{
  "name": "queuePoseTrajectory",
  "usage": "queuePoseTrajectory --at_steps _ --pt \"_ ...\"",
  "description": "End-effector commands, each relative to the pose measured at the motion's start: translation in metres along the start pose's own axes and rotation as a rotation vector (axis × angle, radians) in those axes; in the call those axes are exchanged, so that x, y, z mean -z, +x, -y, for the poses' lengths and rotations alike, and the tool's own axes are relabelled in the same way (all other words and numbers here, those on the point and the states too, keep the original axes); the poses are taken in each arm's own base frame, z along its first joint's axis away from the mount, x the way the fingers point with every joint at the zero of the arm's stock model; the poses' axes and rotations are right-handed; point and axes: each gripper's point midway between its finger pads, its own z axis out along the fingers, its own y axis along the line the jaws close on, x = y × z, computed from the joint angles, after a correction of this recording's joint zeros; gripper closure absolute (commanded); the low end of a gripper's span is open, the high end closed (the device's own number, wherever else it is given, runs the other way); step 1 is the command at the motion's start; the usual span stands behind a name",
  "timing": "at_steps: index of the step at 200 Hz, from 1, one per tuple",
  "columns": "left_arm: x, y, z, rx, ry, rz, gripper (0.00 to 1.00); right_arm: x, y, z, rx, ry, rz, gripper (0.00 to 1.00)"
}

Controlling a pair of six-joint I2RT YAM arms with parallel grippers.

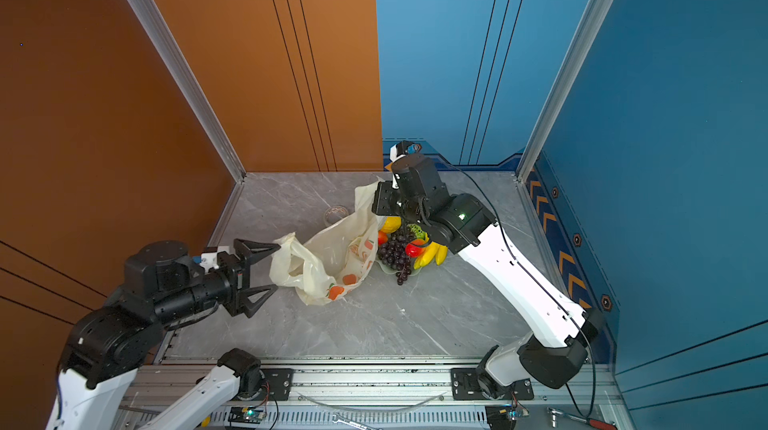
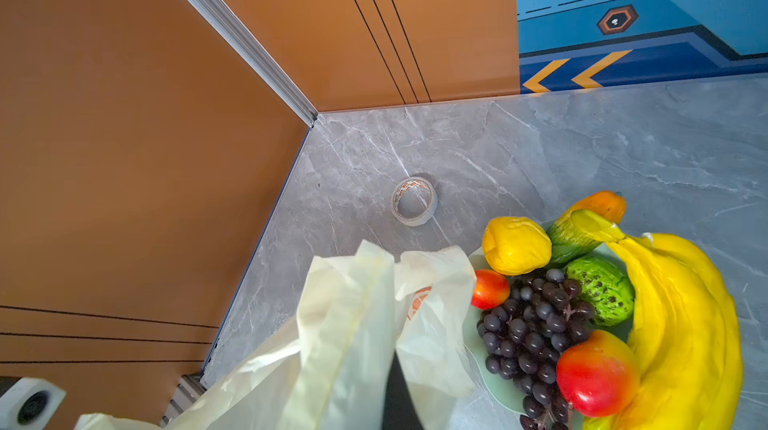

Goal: Place the fruits into the plastic bag

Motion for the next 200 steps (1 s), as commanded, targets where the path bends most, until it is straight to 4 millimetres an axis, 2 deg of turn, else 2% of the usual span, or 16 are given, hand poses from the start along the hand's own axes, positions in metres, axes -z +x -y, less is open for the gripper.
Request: queuePoseTrajectory --at_steps 1,16,46,83,94,104,119,135,138,153,182,196,200 --pt "-0.016 0.0 0.018 -0.022 0.053 0.007 0.02 0.003 -0.001 0.0 0.023 0.025 0.008 1.0" --pt "-0.032 0.001 0.019 -0.035 0.05 0.015 0.02 0.003 0.001 -0.003 0.031 0.024 0.007 1.0" --pt "-0.048 -0.003 0.021 -0.052 0.039 0.04 0.02 0.004 0.006 -0.007 0.039 0.015 -0.004 1.0" --pt "-0.052 -0.011 0.02 -0.058 0.029 0.083 0.0 0.007 0.01 -0.009 0.039 0.01 -0.004 1.0" --pt "-0.055 -0.013 0.019 -0.057 0.02 0.089 0.02 0.009 0.01 -0.01 0.039 0.007 -0.003 1.0" --pt "-0.057 -0.016 0.017 -0.061 0.013 0.098 0.12 0.01 0.011 -0.011 0.04 0.005 -0.003 1.0" --pt "-0.057 -0.02 0.018 -0.069 0.011 0.116 0.47 0.014 0.011 -0.013 0.038 0.002 0.003 1.0" --pt "-0.057 -0.023 0.021 -0.08 0.013 0.124 0.74 0.018 0.009 -0.012 0.032 0.002 0.01 1.0" --pt "-0.056 -0.024 0.021 -0.084 0.013 0.126 0.79 0.013 0.017 -0.008 0.036 0.016 -0.009 1.0" --pt "-0.051 -0.027 0.023 -0.107 0.007 0.138 1.0 0.013 0.018 -0.004 0.029 0.031 -0.011 1.0" --pt "-0.032 -0.035 0.02 -0.165 -0.026 0.181 1.0 0.003 0.02 0.003 0.005 0.054 -0.036 1.0" --pt "-0.024 -0.045 0.017 -0.176 -0.044 0.214 1.0 -0.015 0.021 0.012 0.007 0.087 -0.052 1.0" --pt "-0.023 -0.048 0.017 -0.174 -0.046 0.216 1.0 -0.016 0.011 0.009 0.006 0.08 -0.031 1.0"
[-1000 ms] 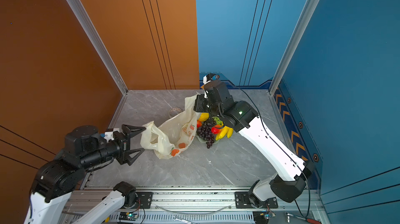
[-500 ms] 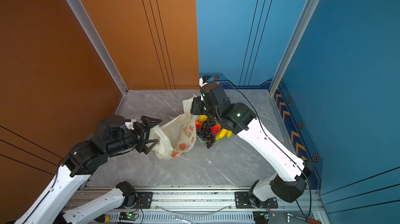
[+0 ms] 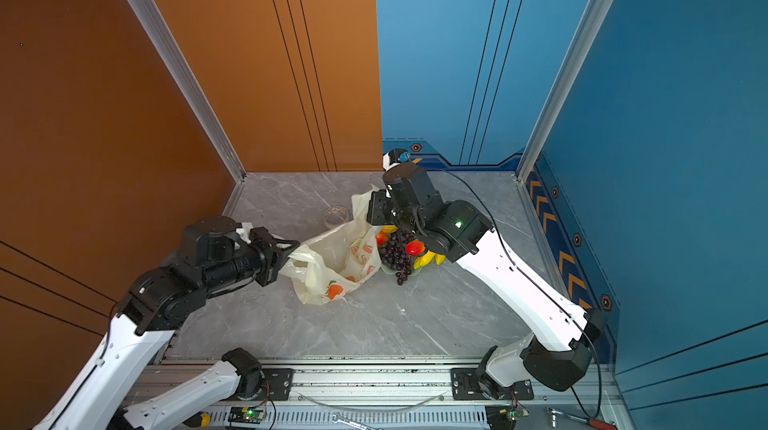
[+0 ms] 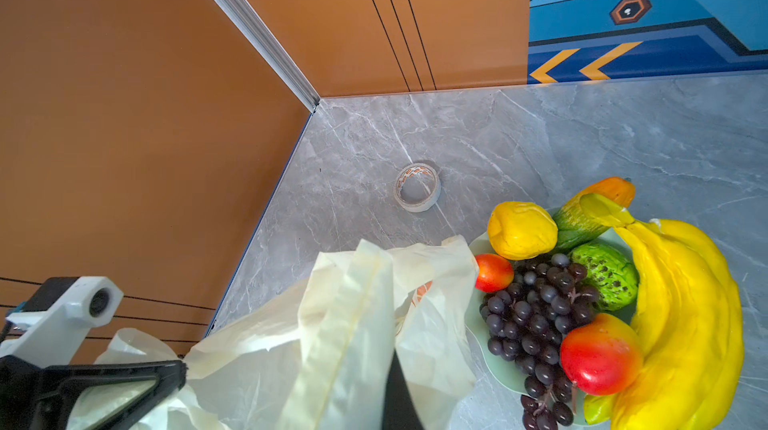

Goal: Place the fruits into the plastic bag

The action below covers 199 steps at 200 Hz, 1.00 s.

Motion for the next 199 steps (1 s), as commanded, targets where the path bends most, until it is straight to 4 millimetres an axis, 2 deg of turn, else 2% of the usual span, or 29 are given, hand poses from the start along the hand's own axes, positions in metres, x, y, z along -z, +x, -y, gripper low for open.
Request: queuePoseTrajectory --at_steps 1,17,28,35,38,51,65,75,79,96,106,115,123,129,131,139,149,153,166,169,173,175,179,188,199 --pt "0.016 -0.015 -0.007 -0.065 -0.031 0.046 1.0 -0.02 -0.006 0.014 -0.016 0.064 -0.009 1.0" --pt "0.004 -0.04 -0.001 -0.03 -0.023 0.024 1.0 -0.051 -0.025 0.017 -0.043 0.053 0.01 1.0" --pt "-0.001 -0.063 0.014 -0.075 -0.023 0.05 1.0 -0.07 -0.046 0.01 -0.064 0.012 0.041 1.0" --pt "0.004 -0.077 0.031 -0.132 -0.023 0.093 1.0 -0.078 -0.059 -0.003 -0.061 -0.031 0.066 1.0" --pt "0.006 -0.081 0.041 -0.153 -0.02 0.109 1.0 -0.081 -0.073 0.003 -0.072 -0.03 0.092 1.0" --pt "0.011 -0.091 0.082 -0.264 0.005 0.134 1.0 -0.081 -0.107 -0.017 -0.045 -0.09 0.178 1.0" --pt "0.018 -0.089 0.132 -0.384 0.084 0.161 1.0 -0.061 -0.145 -0.048 0.006 -0.177 0.304 1.0" --pt "0.025 -0.082 0.166 -0.482 0.15 0.177 1.0 -0.038 -0.171 -0.067 0.058 -0.237 0.41 1.0" --pt "0.028 -0.077 0.18 -0.529 0.18 0.179 1.0 -0.026 -0.172 -0.087 0.091 -0.286 0.444 1.0" --pt "0.044 -0.055 0.224 -0.711 0.293 0.191 1.0 0.021 -0.187 -0.127 0.22 -0.403 0.609 1.0" --pt "0.06 -0.037 0.242 -0.829 0.358 0.213 1.0 0.044 -0.186 -0.142 0.276 -0.457 0.686 1.0" --pt "0.067 -0.024 0.246 -0.913 0.374 0.23 1.0 0.058 -0.183 -0.146 0.285 -0.478 0.735 1.0" --pt "0.065 -0.019 0.237 -0.932 0.354 0.219 1.0 0.06 -0.179 -0.141 0.272 -0.472 0.738 1.0" --pt "0.057 -0.019 0.225 -0.929 0.316 0.199 1.0 0.053 -0.172 -0.133 0.259 -0.456 0.709 1.0" --pt "0.06 -0.019 0.222 -0.929 0.315 0.198 1.0 0.049 -0.17 -0.13 0.256 -0.449 0.698 1.0" --pt "0.041 -0.022 0.191 -0.914 0.221 0.164 1.0 0.031 -0.156 -0.115 0.241 -0.404 0.637 1.0" --pt "0.021 -0.031 0.14 -0.853 0.066 0.133 1.0 -0.005 -0.129 -0.081 0.204 -0.287 0.521 1.0" --pt "0.007 -0.037 0.11 -0.815 -0.026 0.106 1.0 -0.021 -0.117 -0.065 0.184 -0.237 0.461 1.0" --pt "-0.026 -0.046 0.017 -0.691 -0.274 -0.006 1.0 -0.077 -0.057 -0.003 0.131 -0.061 0.179 1.0" --pt "-0.034 -0.045 -0.006 -0.67 -0.325 -0.04 1.0 -0.084 -0.046 0.007 0.108 -0.035 0.129 1.0" --pt "-0.041 -0.045 -0.03 -0.651 -0.38 -0.07 1.0 -0.098 -0.019 0.02 0.086 -0.008 0.036 1.0" --pt "-0.044 -0.044 -0.041 -0.646 -0.408 -0.082 1.0 -0.103 -0.016 0.034 0.061 0.014 0.015 1.0" --pt "-0.049 -0.044 -0.062 -0.636 -0.458 -0.103 1.0 -0.11 -0.003 0.046 0.028 0.019 -0.03 1.0" --pt "-0.056 -0.041 -0.094 -0.626 -0.533 -0.141 1.0 -0.117 0.017 0.053 -0.022 0.001 -0.064 1.0" --pt "-0.055 -0.039 -0.106 -0.633 -0.56 -0.139 1.0 -0.114 0.024 0.048 -0.027 -0.027 -0.024 1.0"
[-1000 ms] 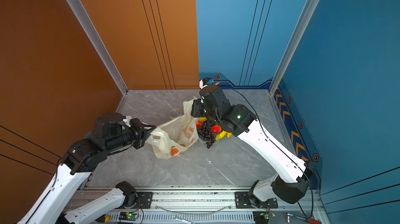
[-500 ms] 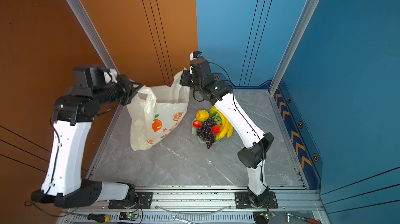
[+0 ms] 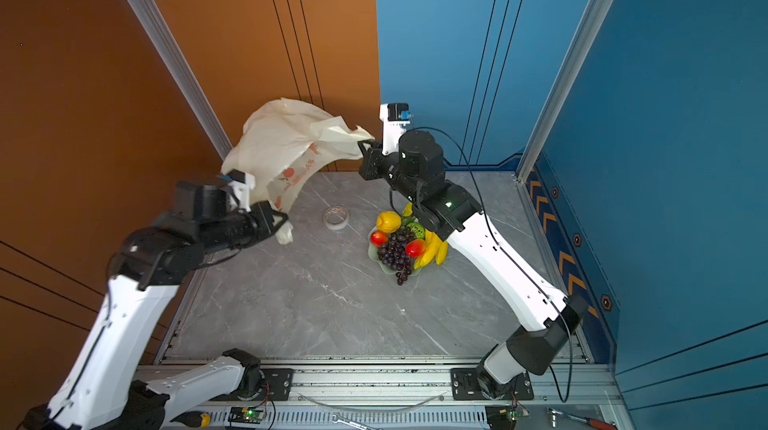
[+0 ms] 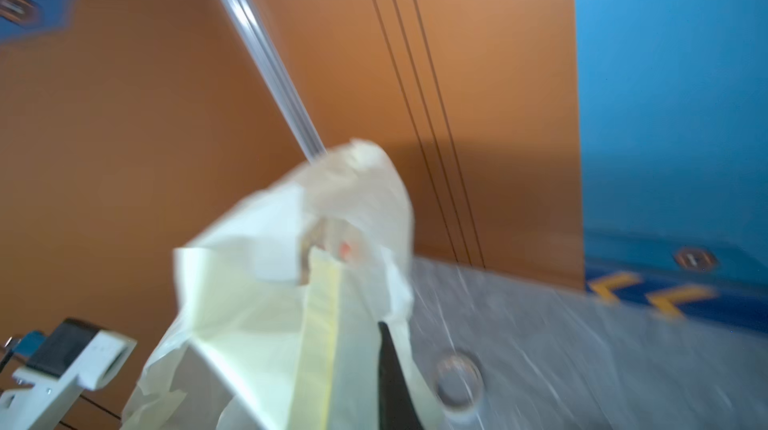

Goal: Place the fruits into the plastic bag

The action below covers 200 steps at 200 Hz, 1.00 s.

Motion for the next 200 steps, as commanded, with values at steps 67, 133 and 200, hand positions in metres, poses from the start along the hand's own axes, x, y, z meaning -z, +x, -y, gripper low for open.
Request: queuePoseTrajectory --at_steps 67,133,200 --pt "0.005 0.017 -0.033 0.028 -0.095 -0.03 1.0 -0.014 0.127 0.015 -0.067 0.09 -0.386 1.0" --pt "0.074 -0.046 0.023 -0.054 0.066 0.177 1.0 0.006 0.022 -0.072 0.049 -0.076 -0.18 1.0" --pt "0.14 -0.074 0.065 -0.079 0.225 0.305 1.0 0.044 -0.02 -0.076 0.117 -0.003 -0.081 1.0"
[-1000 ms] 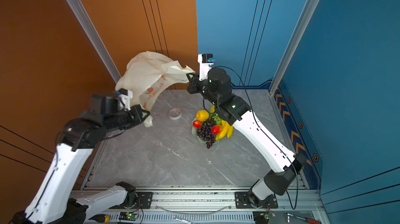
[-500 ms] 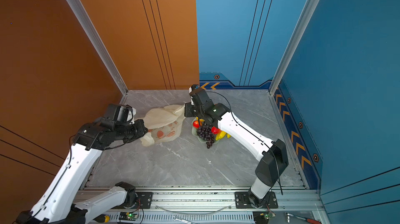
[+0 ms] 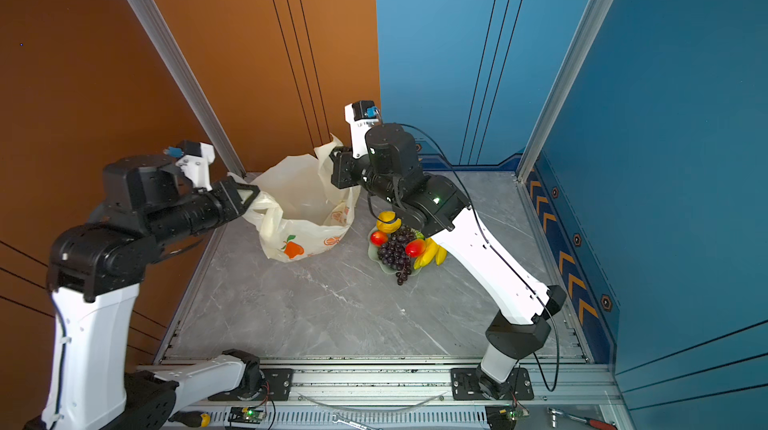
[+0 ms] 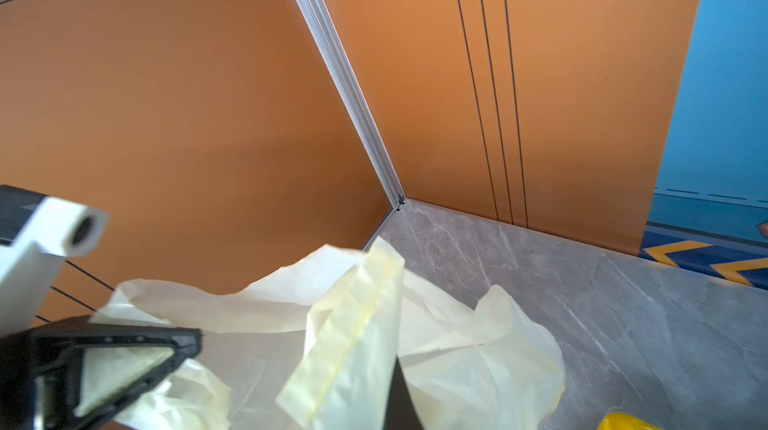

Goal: Place the fruits into the plastic bag

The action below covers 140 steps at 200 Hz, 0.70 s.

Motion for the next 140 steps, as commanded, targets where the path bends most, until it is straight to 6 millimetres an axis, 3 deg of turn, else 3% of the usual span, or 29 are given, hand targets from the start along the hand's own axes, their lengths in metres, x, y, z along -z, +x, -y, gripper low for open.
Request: queuePoseTrajectory --at_steps 1,23,42,101,120,140 --pt "-0.008 0.019 -0.005 0.021 0.001 -0.094 1.0 0.004 0.021 0.025 0.05 0.118 -0.077 1.0" --pt "-0.016 0.042 -0.019 0.055 -0.026 -0.162 1.0 0.005 0.043 0.036 0.05 0.153 -0.142 1.0" --pt "-0.019 0.055 -0.027 0.071 -0.037 -0.195 1.0 0.011 0.05 0.041 0.042 0.17 -0.156 1.0" --pt "-0.001 0.05 -0.012 0.113 0.019 -0.192 1.0 0.038 0.026 0.04 0.005 0.176 -0.094 1.0" --pt "-0.008 0.053 -0.017 0.131 -0.009 -0.221 1.0 0.027 0.032 0.046 0.011 0.197 -0.109 1.0" --pt "-0.031 0.062 -0.034 0.181 -0.07 -0.287 1.0 0.001 0.041 0.057 -0.016 0.206 -0.138 1.0"
